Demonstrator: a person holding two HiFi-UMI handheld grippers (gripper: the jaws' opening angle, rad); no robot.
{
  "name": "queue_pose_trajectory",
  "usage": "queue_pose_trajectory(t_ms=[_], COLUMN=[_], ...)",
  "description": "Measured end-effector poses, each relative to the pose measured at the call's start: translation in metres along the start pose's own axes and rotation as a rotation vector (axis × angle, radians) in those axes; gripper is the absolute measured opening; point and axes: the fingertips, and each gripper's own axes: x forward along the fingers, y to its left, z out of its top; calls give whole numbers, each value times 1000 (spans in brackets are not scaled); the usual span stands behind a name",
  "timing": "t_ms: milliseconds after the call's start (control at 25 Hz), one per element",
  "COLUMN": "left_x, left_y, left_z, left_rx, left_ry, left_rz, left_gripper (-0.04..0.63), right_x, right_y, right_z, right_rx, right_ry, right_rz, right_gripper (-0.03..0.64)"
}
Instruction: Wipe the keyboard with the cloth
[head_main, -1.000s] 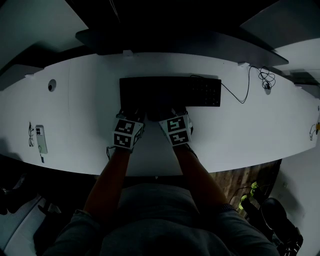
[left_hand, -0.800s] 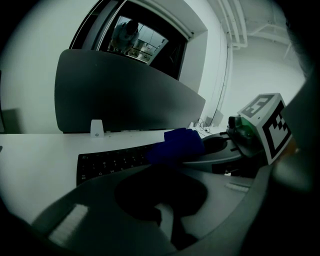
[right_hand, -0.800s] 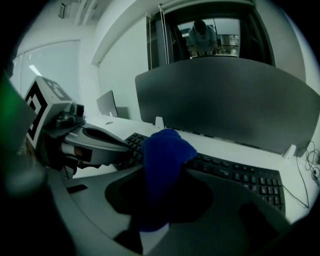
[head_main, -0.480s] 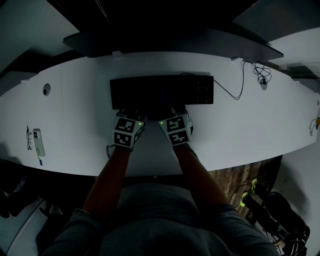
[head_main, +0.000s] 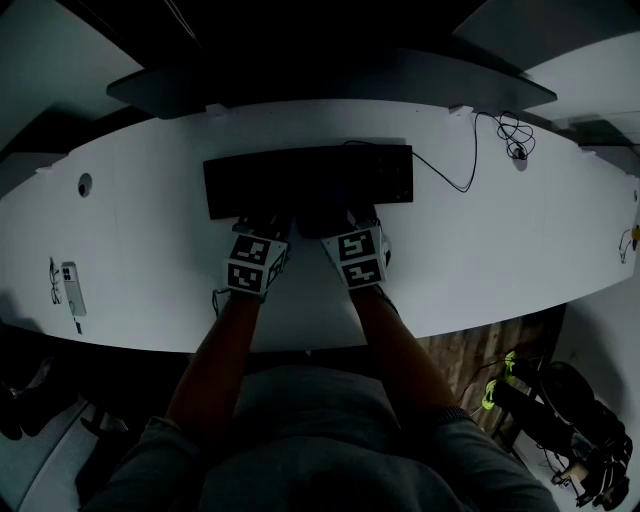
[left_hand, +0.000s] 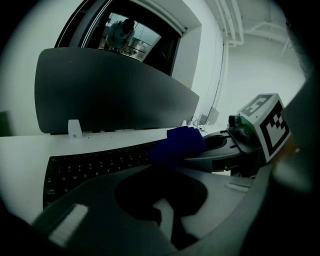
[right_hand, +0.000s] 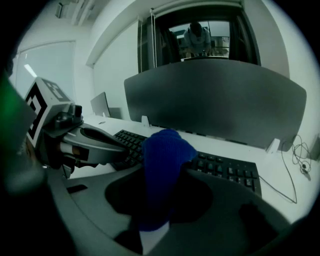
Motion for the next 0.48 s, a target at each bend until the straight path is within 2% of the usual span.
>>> queue_pose_trajectory(t_ms=[480], left_x=[23], left_y=[-32], left_z=[4], left_rx=[16], left_ry=[9], left_rz=[-23], left_gripper=[8], right_x=[-18], right_y=[-34], right_z=[-14], right_rx=[17], right_ry=[-8], right_rz=[-22], right_gripper=[123])
